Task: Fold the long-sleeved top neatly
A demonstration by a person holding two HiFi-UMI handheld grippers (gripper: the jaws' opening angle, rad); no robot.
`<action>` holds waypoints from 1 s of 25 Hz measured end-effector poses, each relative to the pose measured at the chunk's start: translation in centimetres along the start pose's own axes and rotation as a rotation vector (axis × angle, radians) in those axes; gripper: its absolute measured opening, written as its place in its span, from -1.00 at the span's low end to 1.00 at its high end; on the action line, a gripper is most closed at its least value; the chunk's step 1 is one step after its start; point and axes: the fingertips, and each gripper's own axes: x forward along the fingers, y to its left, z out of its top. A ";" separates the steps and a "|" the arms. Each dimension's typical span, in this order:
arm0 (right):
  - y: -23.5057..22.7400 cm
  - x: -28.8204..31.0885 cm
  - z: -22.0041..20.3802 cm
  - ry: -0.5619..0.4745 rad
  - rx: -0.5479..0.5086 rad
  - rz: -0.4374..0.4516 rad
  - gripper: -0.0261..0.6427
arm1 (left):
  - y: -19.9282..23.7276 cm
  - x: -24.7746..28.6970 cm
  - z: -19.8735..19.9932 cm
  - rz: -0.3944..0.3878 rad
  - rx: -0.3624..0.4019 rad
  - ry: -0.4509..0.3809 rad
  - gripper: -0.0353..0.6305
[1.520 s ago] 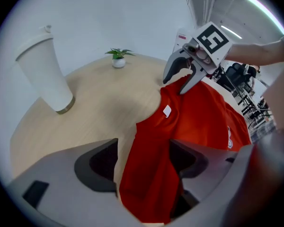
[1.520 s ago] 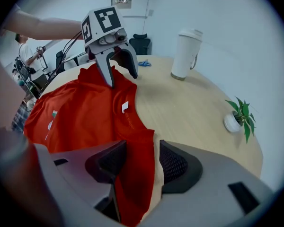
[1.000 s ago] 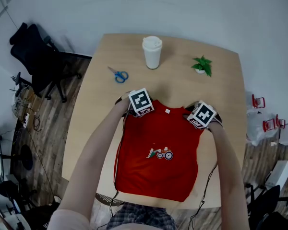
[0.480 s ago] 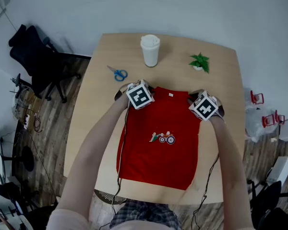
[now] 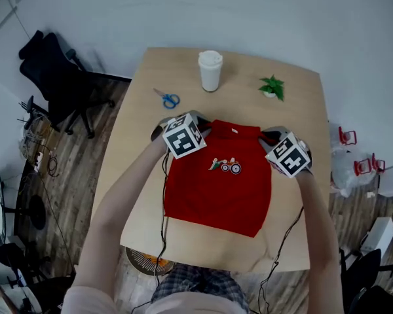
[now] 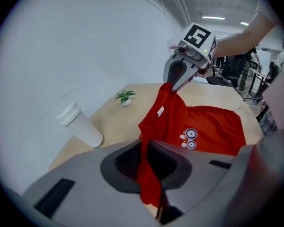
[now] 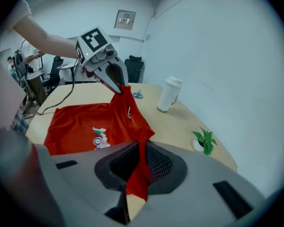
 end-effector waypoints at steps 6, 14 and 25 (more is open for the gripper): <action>7.6 -3.8 -0.3 0.004 -0.047 0.092 -0.77 | -7.4 -4.8 -1.6 -0.082 0.035 -0.007 -0.78; 17.0 -6.9 -1.8 0.013 -0.093 0.190 -0.77 | -15.9 -10.1 -4.4 -0.156 0.021 -0.020 -0.78; 26.4 -5.4 -6.3 0.104 -0.113 0.298 -0.76 | -25.3 -9.9 -9.9 -0.186 0.018 0.091 -0.78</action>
